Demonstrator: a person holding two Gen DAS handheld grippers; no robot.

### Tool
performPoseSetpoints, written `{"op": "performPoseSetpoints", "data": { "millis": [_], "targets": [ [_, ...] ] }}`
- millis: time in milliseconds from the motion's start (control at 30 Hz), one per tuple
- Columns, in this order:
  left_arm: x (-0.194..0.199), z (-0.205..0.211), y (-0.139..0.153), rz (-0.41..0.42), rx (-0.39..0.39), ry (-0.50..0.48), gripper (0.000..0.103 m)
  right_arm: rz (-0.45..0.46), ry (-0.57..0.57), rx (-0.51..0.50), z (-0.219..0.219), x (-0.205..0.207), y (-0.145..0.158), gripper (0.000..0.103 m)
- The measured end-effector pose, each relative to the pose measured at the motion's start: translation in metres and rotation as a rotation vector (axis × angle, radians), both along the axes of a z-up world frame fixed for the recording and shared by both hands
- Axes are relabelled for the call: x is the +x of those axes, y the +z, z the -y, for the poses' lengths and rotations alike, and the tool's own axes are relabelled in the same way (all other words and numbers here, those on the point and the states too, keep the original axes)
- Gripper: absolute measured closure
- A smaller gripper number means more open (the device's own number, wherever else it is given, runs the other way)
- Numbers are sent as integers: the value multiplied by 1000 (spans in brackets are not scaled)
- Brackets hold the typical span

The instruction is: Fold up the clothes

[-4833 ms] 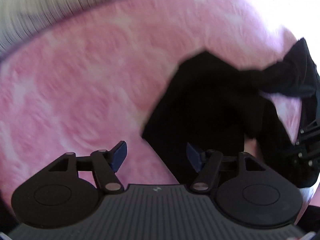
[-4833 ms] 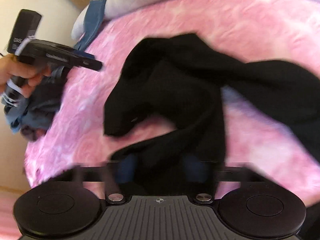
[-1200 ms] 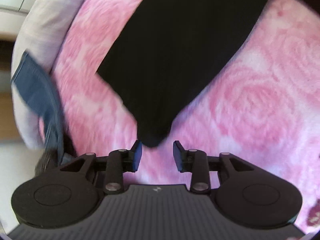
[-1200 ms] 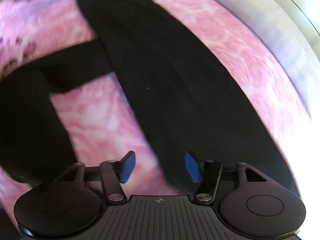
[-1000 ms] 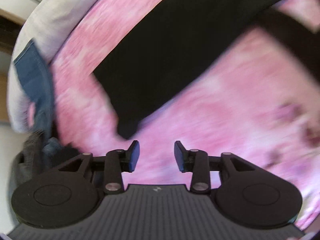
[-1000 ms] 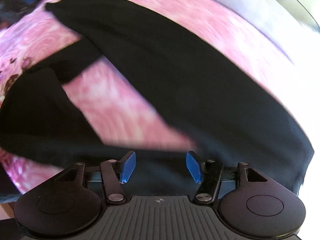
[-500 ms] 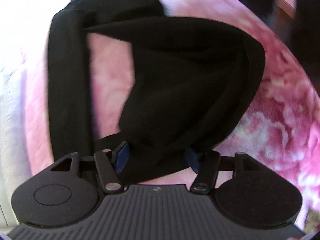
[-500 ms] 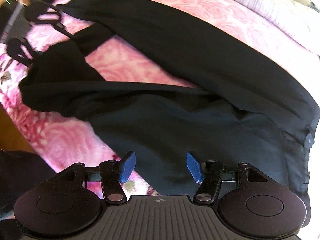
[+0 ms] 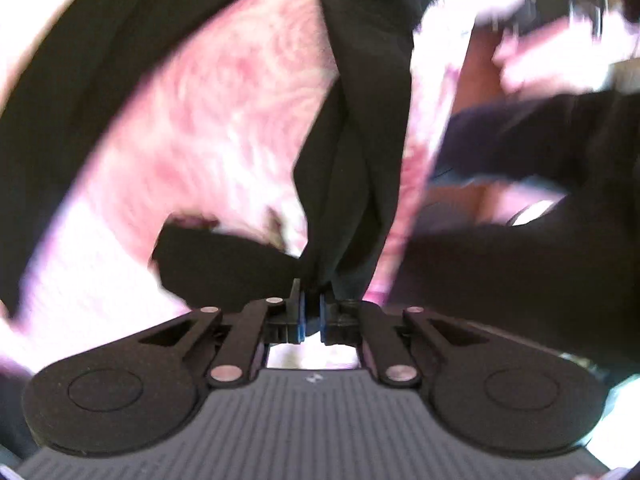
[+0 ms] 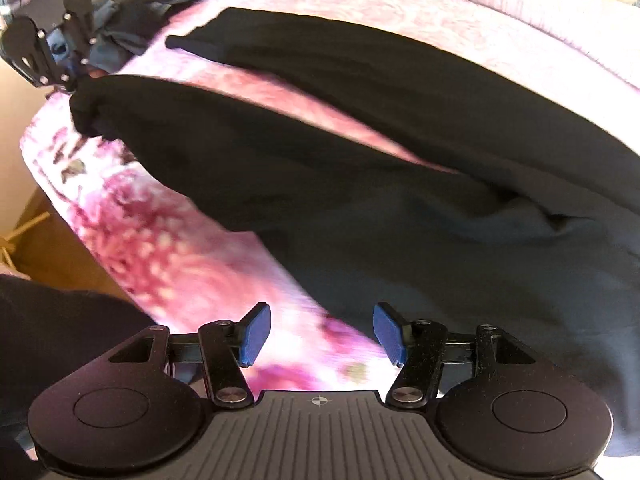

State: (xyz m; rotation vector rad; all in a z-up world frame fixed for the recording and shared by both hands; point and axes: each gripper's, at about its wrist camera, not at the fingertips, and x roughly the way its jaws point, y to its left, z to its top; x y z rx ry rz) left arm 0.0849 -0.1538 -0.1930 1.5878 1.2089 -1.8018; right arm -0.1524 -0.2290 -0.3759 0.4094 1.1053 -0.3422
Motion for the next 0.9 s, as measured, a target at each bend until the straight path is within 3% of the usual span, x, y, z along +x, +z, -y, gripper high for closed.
{"op": "performPoseSetpoints", "data": {
  "millis": [100, 200, 233, 300, 333, 433, 467, 633, 733, 800, 900],
  "targets": [
    [32, 6, -16, -50, 59, 113, 91, 23, -20, 7, -21, 21, 2, 42],
    [67, 4, -36, -9, -8, 146, 88, 11, -63, -7, -42, 49, 0, 42],
    [76, 0, -38, -9, -49, 126, 86, 4, -89, -14, -49, 60, -1, 42],
    [83, -18, -35, -44, -146, 21, 71, -6, -169, -18, -62, 81, -4, 41],
    [87, -27, -33, -62, -194, -32, 58, -10, -225, -5, -68, 92, -7, 41],
    [91, -60, -29, -126, -306, -182, 41, 24, -389, 81, -83, 123, -18, 40],
    [89, -73, -30, -141, -329, -221, 38, 31, -428, 116, -87, 134, -22, 40],
    [60, -124, -63, -62, -467, -319, 29, 142, -532, 283, -88, 190, -36, 40],
    [43, -152, -83, -5, -553, -370, 28, 325, -618, 328, -64, 209, -28, 40],
    [42, -148, -97, 66, -591, -328, 29, 425, -682, 318, -48, 212, -18, 40],
    [66, -130, -85, -43, -456, -185, 57, 458, -745, 267, -39, 202, -8, 40]
  ]
}}
